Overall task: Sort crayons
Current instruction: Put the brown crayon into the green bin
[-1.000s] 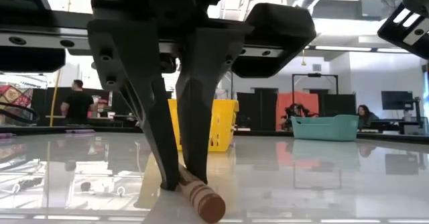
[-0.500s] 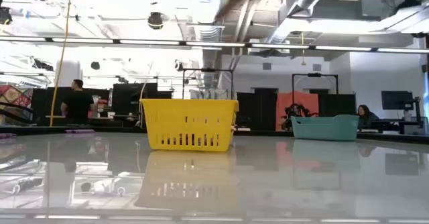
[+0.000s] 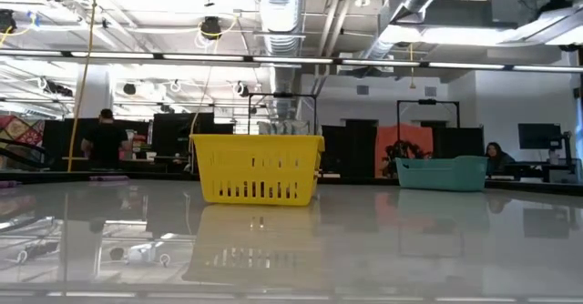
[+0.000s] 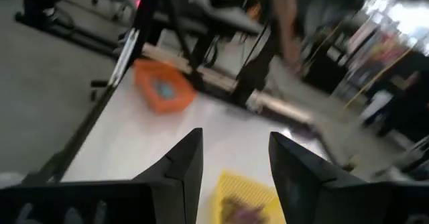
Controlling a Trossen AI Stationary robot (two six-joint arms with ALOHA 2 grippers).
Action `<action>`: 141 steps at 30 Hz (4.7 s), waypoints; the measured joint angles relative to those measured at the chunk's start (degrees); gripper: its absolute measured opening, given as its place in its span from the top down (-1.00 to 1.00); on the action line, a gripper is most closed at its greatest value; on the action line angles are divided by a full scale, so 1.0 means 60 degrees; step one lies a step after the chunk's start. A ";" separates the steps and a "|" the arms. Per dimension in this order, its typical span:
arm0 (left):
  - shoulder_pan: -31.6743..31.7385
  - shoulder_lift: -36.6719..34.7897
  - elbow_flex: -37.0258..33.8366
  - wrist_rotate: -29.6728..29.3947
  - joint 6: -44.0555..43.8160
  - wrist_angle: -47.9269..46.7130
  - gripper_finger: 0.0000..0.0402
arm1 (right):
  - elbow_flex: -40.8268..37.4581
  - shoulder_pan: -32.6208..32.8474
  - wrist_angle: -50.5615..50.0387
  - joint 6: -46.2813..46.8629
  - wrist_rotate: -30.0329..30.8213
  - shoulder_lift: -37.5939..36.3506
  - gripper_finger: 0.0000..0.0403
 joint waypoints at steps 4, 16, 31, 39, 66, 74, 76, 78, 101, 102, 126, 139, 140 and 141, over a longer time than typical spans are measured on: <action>0.0018 0.0008 -0.0015 0.0215 -0.0006 0.0264 1.00 | 0.0003 -0.0135 0.2364 -0.2841 0.0128 0.0000 0.19; 0.0022 0.0010 -0.0016 -0.0027 0.0051 0.0465 1.00 | 0.0007 -0.0213 0.4465 -0.5983 -0.0803 0.0007 0.19; 0.0084 0.0064 -0.0015 0.0056 0.0179 0.0660 1.00 | 0.0007 -0.0363 0.5275 -0.6819 -0.2171 0.0007 0.50; 0.0087 0.0066 -0.0017 0.0195 0.0323 0.0702 1.00 | 0.0007 -0.0517 0.5260 -0.6822 -0.2302 0.0020 0.67; -0.0036 -0.0190 -0.0022 -0.2120 0.0256 -0.0780 0.49 | 0.0007 -0.1250 0.4296 -0.5819 -0.1049 0.0023 0.99; -0.0004 -0.0732 -0.0011 -0.3168 -0.4735 -0.6718 0.15 | -0.0001 -0.3295 -0.1065 -0.0937 -0.0111 -0.0769 1.00; -0.0107 -0.0736 -0.0194 -0.3094 -0.6244 -0.8114 0.15 | -0.0001 -0.4166 -0.2831 0.0671 -0.0464 -0.1093 1.00; -0.0324 -0.0757 -0.0621 -0.2936 -0.7348 -0.8889 0.15 | -0.0001 -0.5120 -0.4278 0.2038 -0.1123 -0.1395 1.00; -0.3145 -0.1692 -0.5951 -0.4565 -1.2400 -0.7509 0.17 | -0.0148 -1.5116 -0.7922 0.2771 -0.8857 -0.2000 1.00; -0.3182 -0.1796 -0.6010 -0.4640 -1.2509 -0.7472 0.17 | -0.0224 -1.5335 -0.7876 0.2761 -0.8966 -0.2000 1.00; -0.3333 -0.2050 -0.6109 -0.4653 -1.3252 -0.7437 0.17 | -0.2892 -1.6814 -0.6495 0.2715 -1.0038 -0.1996 0.99; -0.3337 -0.2050 -0.6109 -0.4579 -1.3508 -0.7475 0.17 | -0.2991 -1.6807 -0.6377 0.2821 -1.0343 -0.1996 0.77; -0.3337 -0.2050 -0.6109 -0.4523 -1.3515 -0.7488 0.17 | -0.2991 -1.6807 -0.6353 0.2853 -1.0340 -0.1996 0.74; -0.3337 -0.2050 -0.6109 -0.4498 -1.3525 -0.7502 0.17 | -0.2991 -1.6807 -0.6342 0.2899 -1.0340 -0.1996 0.71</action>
